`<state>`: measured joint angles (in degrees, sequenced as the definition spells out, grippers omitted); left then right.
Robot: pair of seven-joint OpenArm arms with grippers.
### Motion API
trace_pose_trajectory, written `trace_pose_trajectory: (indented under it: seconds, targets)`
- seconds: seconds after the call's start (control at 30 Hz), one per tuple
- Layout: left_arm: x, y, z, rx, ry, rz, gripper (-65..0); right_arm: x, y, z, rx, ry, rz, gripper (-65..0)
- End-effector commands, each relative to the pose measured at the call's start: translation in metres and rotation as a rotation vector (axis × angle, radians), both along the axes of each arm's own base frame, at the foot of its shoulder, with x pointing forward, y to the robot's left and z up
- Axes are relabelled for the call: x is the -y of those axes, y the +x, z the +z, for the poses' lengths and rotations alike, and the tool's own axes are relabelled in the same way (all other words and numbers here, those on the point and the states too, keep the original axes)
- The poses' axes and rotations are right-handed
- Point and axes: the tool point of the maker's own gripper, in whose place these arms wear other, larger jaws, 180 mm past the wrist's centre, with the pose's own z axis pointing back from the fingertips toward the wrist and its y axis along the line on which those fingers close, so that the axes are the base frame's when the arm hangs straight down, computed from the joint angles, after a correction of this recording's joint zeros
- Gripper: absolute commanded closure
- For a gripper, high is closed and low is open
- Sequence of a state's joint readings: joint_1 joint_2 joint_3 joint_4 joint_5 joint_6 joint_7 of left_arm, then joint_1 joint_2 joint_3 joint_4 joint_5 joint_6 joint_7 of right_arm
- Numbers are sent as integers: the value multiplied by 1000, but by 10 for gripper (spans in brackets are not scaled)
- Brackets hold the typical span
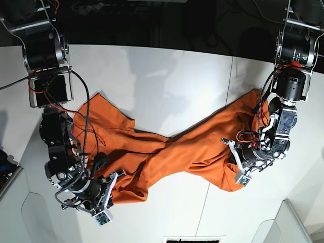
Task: Layout the t-shirt on the table in an organized manner, then fold the t-shirt properly
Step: 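Grasp the shirt with the right gripper and pull it away from the left gripper, then release the shirt with both grippers and reposition the left gripper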
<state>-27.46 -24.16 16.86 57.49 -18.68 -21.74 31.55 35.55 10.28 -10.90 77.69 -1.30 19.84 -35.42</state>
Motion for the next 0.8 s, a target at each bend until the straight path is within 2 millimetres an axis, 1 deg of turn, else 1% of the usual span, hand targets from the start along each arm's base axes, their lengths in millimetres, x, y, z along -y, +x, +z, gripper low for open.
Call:
trace_pose_trajectory:
  seconds: [0.0,0.2,0.3,0.4,0.5,0.6,0.77]
  targets:
    - [-10,17,24,66,18,22,-66,8,1,25,73,1,-4,0]
    - [-29,19,27,82,57,71,-65,32,-51,39,139,-25,12,0]
    - [-44,17,25,73,80,104,-65,49,-78,49,166,2,-11,0]
    - [-59,11,15,38,94,130,-65,67,-107,52,156,49,-28,0]
    - [-65,6,5,9,97,147,-65,82,-136,50,141,82,-27,0]
    - [-68,3,0,-6,97,153,-65,86,-167,50,120,127,6,0]
    - [-63,-1,-3,-34,95,119,-65,77,-215,53,56,213,68,0]
